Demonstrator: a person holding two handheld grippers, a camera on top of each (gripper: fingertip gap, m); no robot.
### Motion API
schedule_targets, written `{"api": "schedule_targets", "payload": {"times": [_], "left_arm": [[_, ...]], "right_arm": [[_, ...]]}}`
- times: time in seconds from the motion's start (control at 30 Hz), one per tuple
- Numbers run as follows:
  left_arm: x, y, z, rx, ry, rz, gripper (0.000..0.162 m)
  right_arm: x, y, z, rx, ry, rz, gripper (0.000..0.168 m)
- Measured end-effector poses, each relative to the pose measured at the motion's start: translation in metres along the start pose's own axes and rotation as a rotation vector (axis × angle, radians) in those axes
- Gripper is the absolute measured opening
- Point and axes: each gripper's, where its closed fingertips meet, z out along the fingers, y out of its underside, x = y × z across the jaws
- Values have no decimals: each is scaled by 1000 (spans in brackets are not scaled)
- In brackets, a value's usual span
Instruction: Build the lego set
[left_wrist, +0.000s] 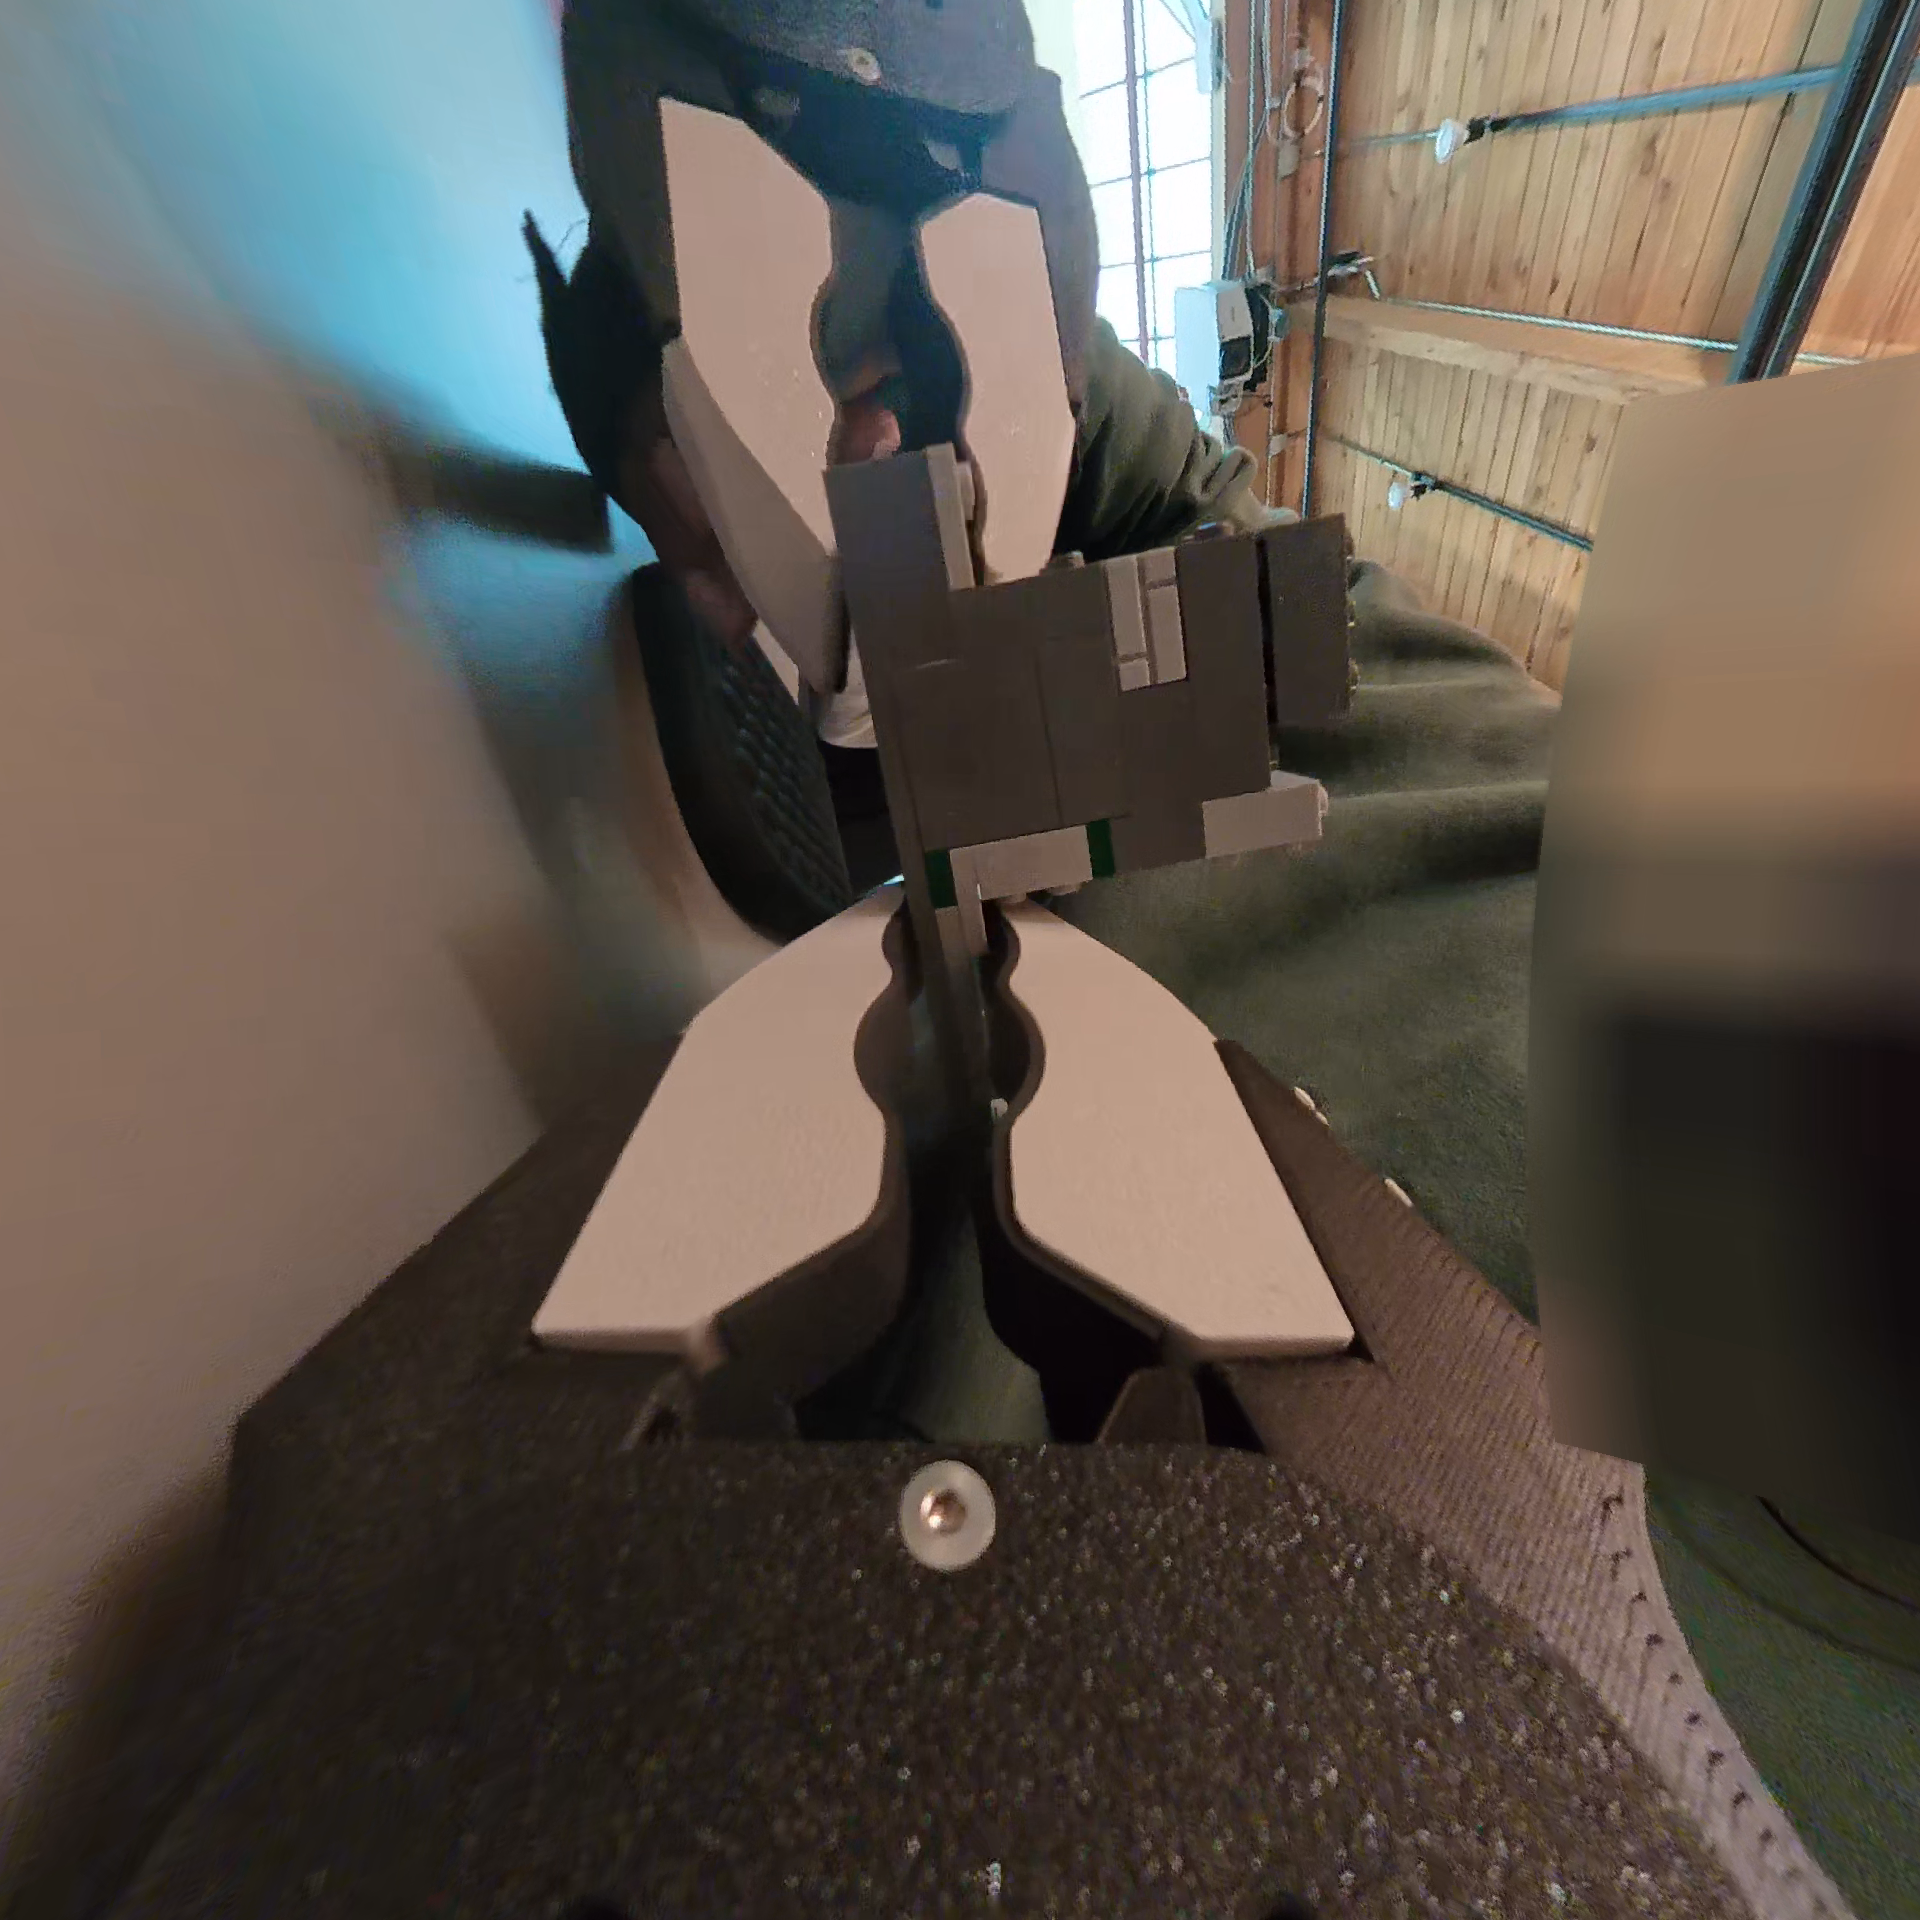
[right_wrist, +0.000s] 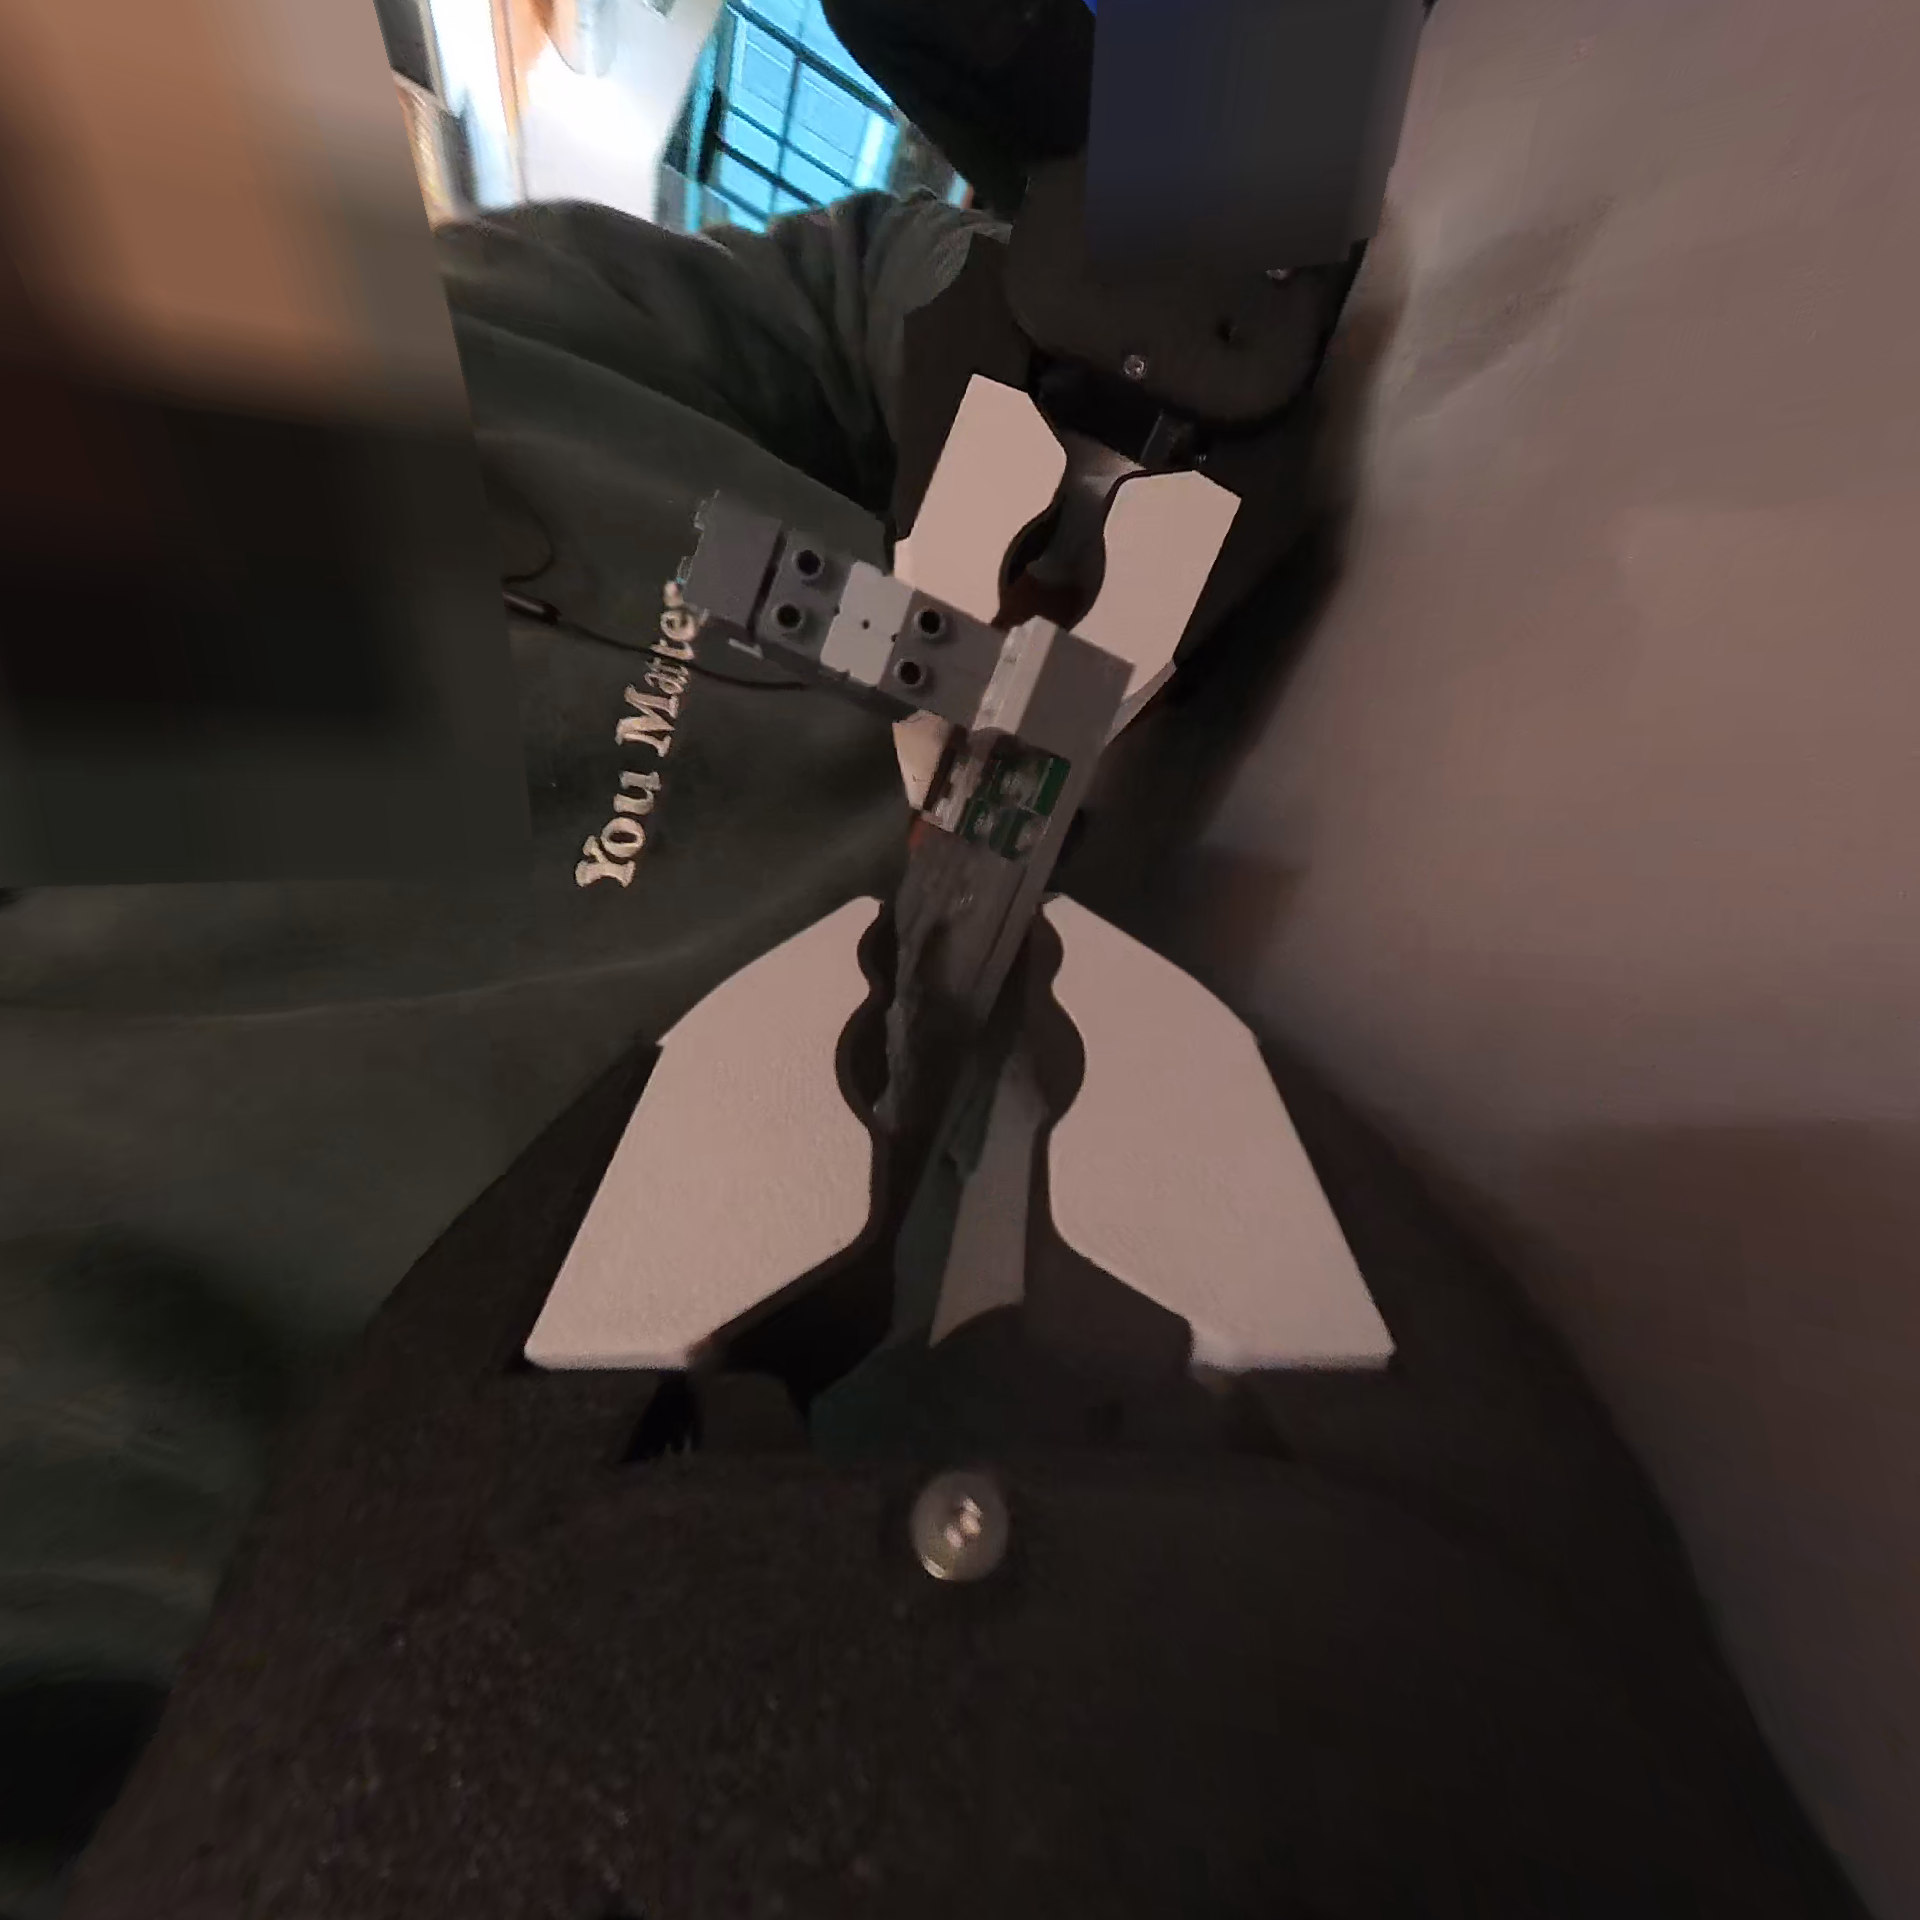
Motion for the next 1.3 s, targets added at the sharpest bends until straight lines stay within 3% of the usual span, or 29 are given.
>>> {"api": "schedule_targets", "payload": {"times": [0.1, 0.23, 0.37, 0.47, 0.6, 0.87, 1.3], "left_arm": [[-1, -1, -1, 16, -7, -24, 11], [-10, 1, -1, 16, -45, -76, 10], [-13, 1, 2, 12, -61, -83, 10], [-14, 2, 4, 11, -61, -89, 11], [-14, 6, 5, 4, -51, -94, 11], [-13, 5, 4, 0, -45, -88, 11], [-15, 7, 4, -2, -57, -93, 11]], "right_arm": [[4, -6, -9, -54, 150, -150, 27], [-14, -30, -21, -210, 409, -555, 27], [-30, -50, -14, -487, 644, -999, 26], [-34, -50, -4, -665, 684, -1158, 26], [-27, -43, -2, -838, 668, -1224, 26], [-22, -45, 6, -987, 634, -1281, 21], [-22, -39, 8, -1040, 593, -1262, 17]]}}
